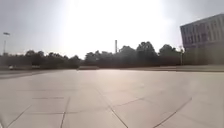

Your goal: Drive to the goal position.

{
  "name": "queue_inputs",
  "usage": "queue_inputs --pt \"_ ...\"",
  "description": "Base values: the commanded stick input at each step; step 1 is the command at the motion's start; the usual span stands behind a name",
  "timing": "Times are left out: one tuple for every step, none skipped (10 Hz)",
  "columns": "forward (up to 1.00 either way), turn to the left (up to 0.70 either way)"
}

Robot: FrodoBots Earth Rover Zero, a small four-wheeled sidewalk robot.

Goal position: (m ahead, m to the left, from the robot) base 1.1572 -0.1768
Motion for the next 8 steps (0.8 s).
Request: queue_inputs --pt "0.7 0.0" --pt "0.7 0.0" --pt "0.7 0.0" --pt "0.7 0.0" --pt "0.7 0.0" --pt "0.7 0.0" --pt "0.7 0.0" --pt "0.7 0.0"
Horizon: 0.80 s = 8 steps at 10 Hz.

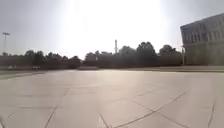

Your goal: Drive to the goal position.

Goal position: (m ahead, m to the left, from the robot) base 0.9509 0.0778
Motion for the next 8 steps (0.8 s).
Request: queue_inputs --pt "0.7 0.0" --pt "0.7 0.0" --pt "0.7 0.0" --pt "0.7 0.0" --pt "0.63 0.0" --pt "0.52 0.0" --pt "0.38 0.0" --pt "0.19 0.0"
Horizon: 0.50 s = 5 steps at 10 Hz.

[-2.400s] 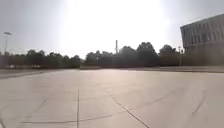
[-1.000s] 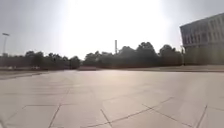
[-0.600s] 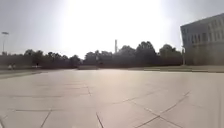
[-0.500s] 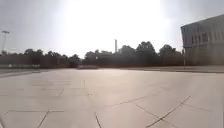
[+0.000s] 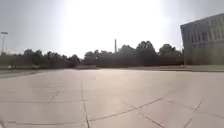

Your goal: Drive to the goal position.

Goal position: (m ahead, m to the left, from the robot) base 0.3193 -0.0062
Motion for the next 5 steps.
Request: queue_inputs --pt "0.0 0.0" --pt "0.0 0.0" --pt "0.0 0.0" --pt "0.0 0.0" --pt "0.0 0.0"
